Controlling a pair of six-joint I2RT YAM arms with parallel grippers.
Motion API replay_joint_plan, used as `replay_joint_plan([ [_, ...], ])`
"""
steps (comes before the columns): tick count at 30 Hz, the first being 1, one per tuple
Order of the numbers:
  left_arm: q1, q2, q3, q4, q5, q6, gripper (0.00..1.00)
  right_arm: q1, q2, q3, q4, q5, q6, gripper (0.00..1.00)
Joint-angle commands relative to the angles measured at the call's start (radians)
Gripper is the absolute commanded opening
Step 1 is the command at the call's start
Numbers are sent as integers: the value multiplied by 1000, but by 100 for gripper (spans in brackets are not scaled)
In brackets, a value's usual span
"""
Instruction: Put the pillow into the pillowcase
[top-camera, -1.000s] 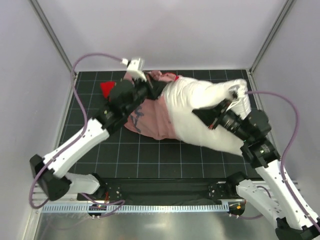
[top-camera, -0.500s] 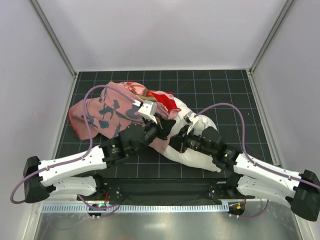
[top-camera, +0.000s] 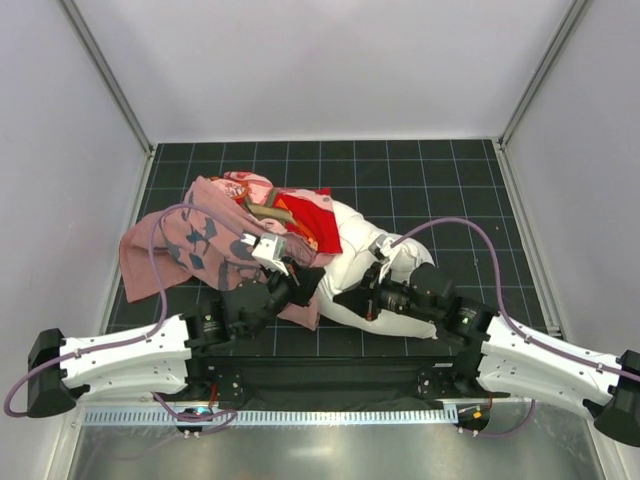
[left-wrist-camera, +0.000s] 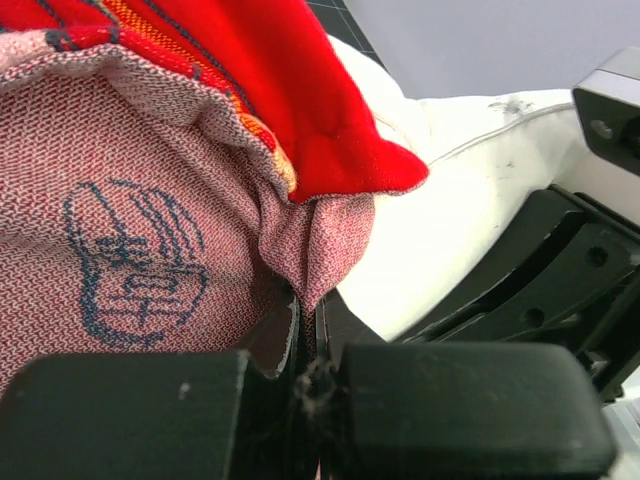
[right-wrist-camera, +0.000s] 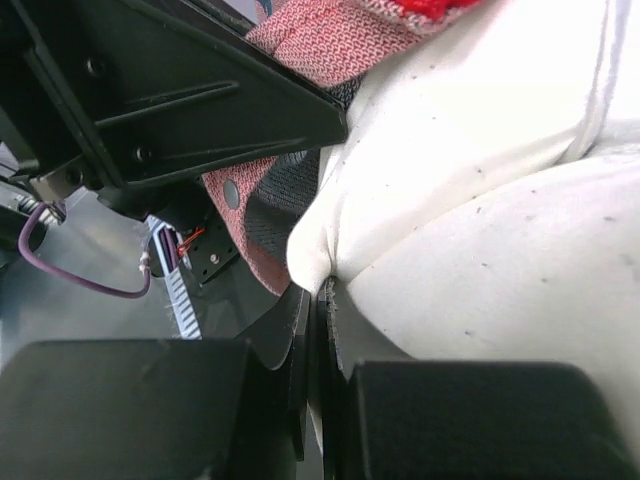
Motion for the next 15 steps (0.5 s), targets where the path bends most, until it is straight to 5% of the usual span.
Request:
replay_joint_plan([
  [1,-12,-44,-24,-55,-8,-69,0,20,-46,-10,-82,-57,17,10],
  [15,-12,-168,56,-339,-30,-83,0,63,-22,71,-195,-53,34,19],
])
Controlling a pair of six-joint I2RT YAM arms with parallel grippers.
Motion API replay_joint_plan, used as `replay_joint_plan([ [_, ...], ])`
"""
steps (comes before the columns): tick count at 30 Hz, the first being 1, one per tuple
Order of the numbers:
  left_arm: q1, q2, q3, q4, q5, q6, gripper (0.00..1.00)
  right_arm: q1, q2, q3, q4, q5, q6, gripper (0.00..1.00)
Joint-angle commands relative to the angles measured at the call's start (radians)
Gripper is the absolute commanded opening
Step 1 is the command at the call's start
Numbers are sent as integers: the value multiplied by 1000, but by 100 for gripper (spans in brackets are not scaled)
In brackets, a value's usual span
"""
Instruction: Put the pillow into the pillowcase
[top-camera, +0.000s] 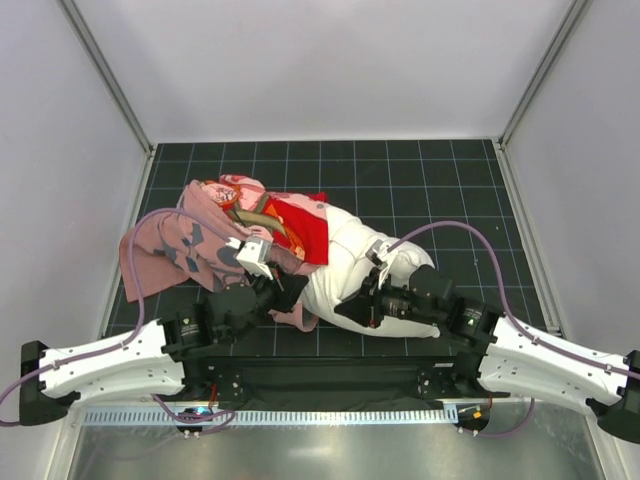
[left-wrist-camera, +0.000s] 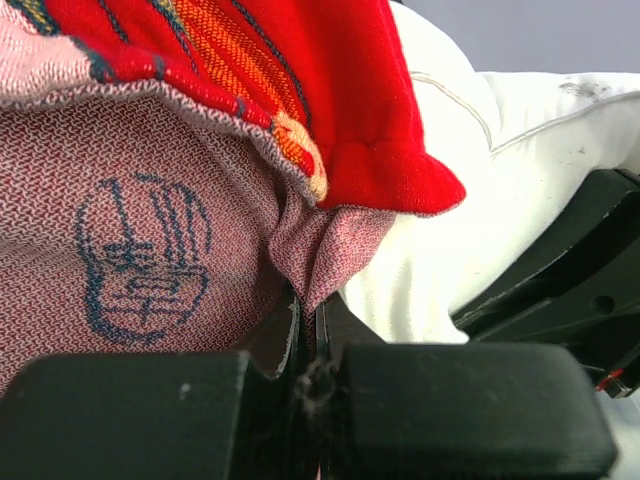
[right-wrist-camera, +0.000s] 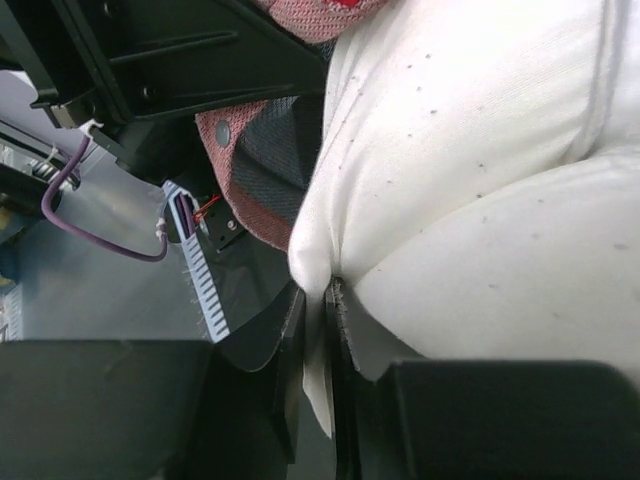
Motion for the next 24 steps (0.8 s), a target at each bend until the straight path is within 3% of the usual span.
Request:
replay_joint_plan([
  [1,-8,-27,60,-105,-24,-10,0,39,18,33,-52,-26,37,22],
  [4,-8,-58,85,-172,-32,-7,0,62,9,71,-84,14,54,43],
  [6,-8,-102,85,-209,-41,-5,0,74,2,151,-148,69,62,71],
  [7,-8,-119,83,-222,-44,-5,0,77,-3,151,-174,86,65,71],
  [8,-8,-135,82,-234,-48,-5,0,77,-8,195,-222,100,65,84],
  [14,-8,-256,62,-318,-61,-28,0,77,-20,410,-492,233,63,89],
  [21,-8,-314,27,-341,-65,-22,0,77,-98,487,-540,265,37,90],
  [24,-8,-282,36,-340,-58,1,0,77,-39,551,-607,313,-22,90],
])
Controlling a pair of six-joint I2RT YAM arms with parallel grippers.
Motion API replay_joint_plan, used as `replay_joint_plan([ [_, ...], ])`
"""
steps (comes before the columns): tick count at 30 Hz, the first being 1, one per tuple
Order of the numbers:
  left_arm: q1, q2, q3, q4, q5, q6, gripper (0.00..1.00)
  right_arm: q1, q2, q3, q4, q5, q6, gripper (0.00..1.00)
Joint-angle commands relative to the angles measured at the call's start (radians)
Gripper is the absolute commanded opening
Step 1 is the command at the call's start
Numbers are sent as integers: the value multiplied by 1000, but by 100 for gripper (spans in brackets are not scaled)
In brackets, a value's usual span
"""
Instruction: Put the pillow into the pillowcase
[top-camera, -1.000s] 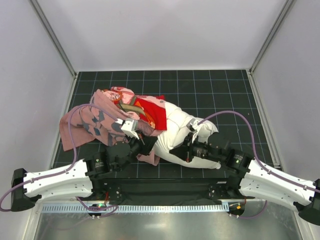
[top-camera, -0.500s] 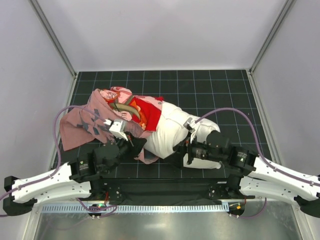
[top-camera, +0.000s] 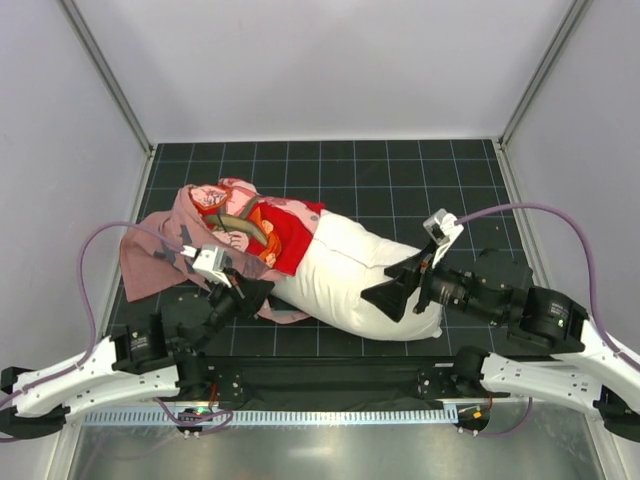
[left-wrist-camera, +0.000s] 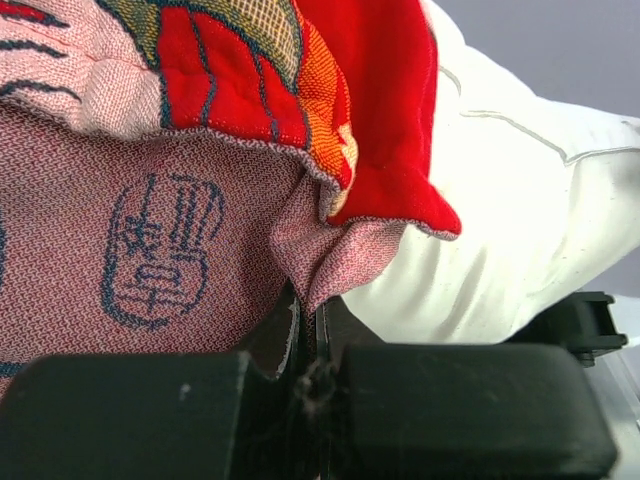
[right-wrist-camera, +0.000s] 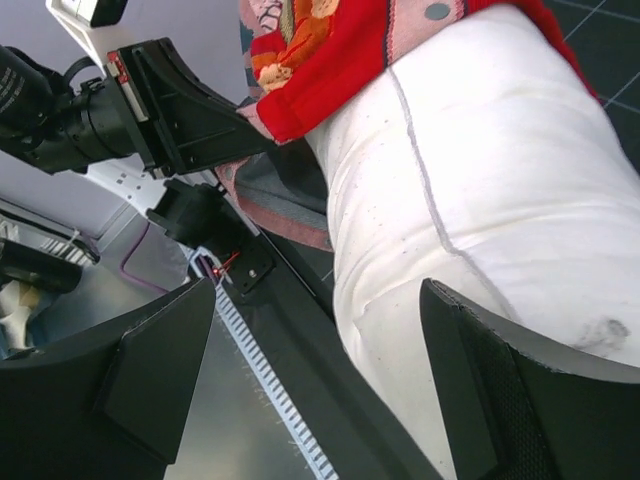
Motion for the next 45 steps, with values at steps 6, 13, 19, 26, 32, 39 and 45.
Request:
replay_joint_plan([
  [6,-6,113,55,-15,2,55,0,3,182,172,-146,135,-209,91],
  [13,-6,104,96,-58,-13,54,0,3,315,222,-122,256,-381,97],
  [19,-6,105,178,-173,-35,32,0,3,406,108,-105,34,-319,100],
  [26,-6,121,256,-219,-3,-11,1,6,346,-90,86,-49,-234,42],
  [32,-6,269,357,-157,75,34,0,24,301,-130,263,-57,-165,10],
  [39,-35,530,575,63,275,55,0,73,413,-160,651,-74,-96,4],
  [45,-183,789,906,91,355,75,0,83,467,-224,1016,167,-53,4],
])
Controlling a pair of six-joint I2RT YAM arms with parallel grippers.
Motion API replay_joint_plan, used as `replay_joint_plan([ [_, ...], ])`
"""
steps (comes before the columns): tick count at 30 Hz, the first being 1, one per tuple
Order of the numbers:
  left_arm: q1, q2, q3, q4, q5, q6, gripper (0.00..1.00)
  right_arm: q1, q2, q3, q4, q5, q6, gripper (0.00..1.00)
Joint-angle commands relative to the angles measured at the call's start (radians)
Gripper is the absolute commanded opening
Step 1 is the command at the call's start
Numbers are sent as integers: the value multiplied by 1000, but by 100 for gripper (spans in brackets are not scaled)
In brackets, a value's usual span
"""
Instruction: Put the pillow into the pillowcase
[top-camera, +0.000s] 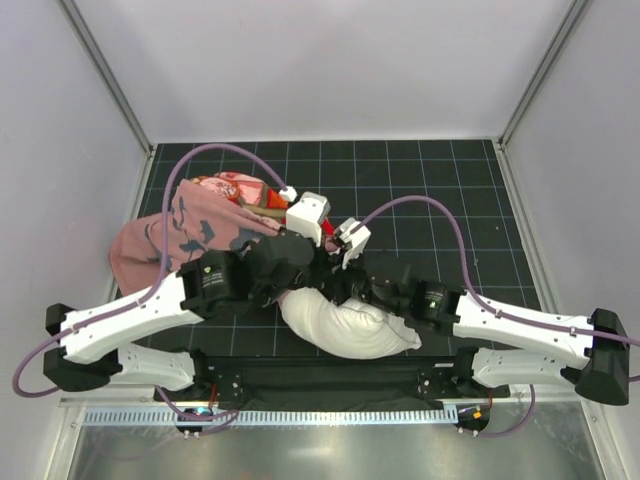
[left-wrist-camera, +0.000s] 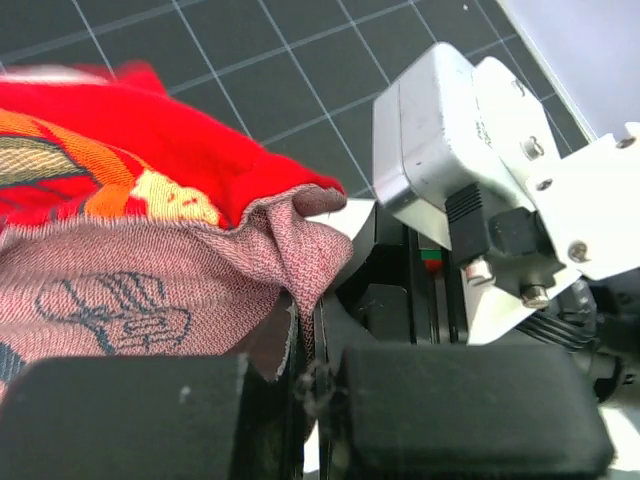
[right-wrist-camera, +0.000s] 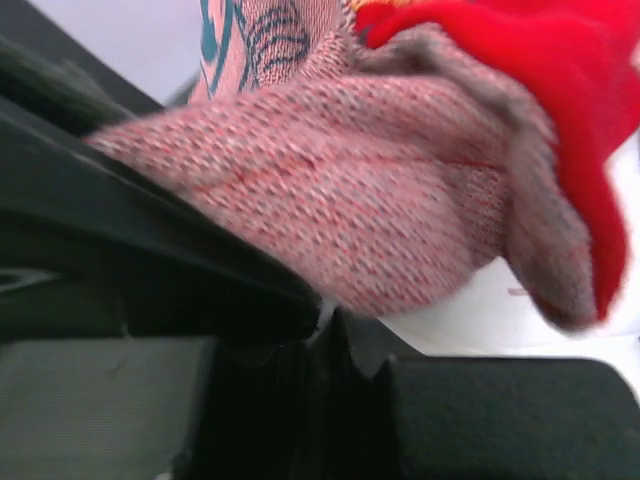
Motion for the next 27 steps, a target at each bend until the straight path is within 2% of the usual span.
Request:
replay_joint_plan([
  [1,-145,57,195,365,270,-66,0,19,34,-42,479,107,67,4],
  [3,-155,51,201,406,301,-108,0,17,17,-49,481,149,61,4],
  [6,-155,-1,144,438,252,-138,0,19,-27,-49,436,129,49,4],
  [11,-155,-62,165,374,189,-100,0,19,-150,-101,498,64,102,4],
  [15,-155,-39,297,269,192,-98,0,19,-173,28,397,-28,191,4],
  [18,-155,-6,409,184,207,-120,0,19,-170,130,218,7,291,4],
  [21,-155,34,503,101,181,-132,2,19,-195,117,225,-3,367,4],
  [22,-155,82,539,65,164,-128,2,17,-204,117,198,38,393,4],
  [23,-154,108,629,-7,116,-125,4,16,-221,128,152,73,444,4],
  [25,-126,195,725,-96,92,-135,5,-24,-231,174,-47,150,513,4],
  [26,-110,223,782,-132,97,-147,5,-54,-236,183,-102,141,579,4],
  [27,-62,252,788,-178,135,-173,5,-88,-239,168,-158,59,605,4],
])
